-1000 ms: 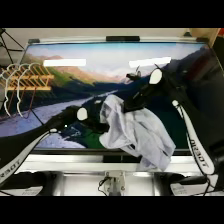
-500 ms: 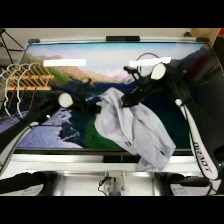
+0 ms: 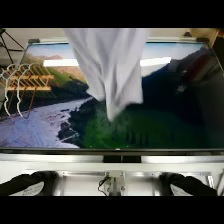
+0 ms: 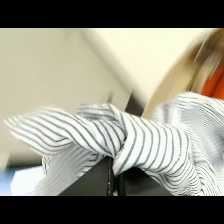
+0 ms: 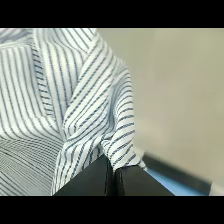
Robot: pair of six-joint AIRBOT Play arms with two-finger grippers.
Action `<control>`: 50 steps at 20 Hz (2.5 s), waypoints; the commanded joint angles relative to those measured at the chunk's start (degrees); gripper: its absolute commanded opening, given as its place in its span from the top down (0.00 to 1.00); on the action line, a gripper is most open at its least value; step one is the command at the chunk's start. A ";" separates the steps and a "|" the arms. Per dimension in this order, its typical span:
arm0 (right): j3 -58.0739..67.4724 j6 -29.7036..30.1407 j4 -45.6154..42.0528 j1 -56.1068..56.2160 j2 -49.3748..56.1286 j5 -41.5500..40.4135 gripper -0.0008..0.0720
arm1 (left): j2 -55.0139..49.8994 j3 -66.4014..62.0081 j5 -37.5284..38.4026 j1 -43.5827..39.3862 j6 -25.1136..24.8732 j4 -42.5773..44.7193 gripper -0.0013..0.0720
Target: Fold the shirts.
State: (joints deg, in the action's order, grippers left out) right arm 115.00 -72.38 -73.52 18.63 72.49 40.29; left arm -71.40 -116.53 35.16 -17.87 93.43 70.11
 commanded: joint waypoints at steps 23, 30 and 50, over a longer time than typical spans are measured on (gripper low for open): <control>-35.34 -20.22 -8.31 11.30 -10.29 20.33 0.08 | 10.29 53.64 34.60 2.14 -2.84 12.35 0.91; -24.06 -22.18 1.03 -18.18 11.19 23.96 0.08 | 16.35 53.77 36.46 0.35 -1.16 12.41 0.91; -24.06 -27.32 18.80 -8.83 37.51 23.12 0.88 | 17.00 53.46 18.86 0.37 -1.25 -1.01 0.91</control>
State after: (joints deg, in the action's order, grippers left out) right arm 90.89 -99.29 -57.21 8.54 109.47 65.76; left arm -54.46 -62.85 60.84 -17.50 92.20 73.69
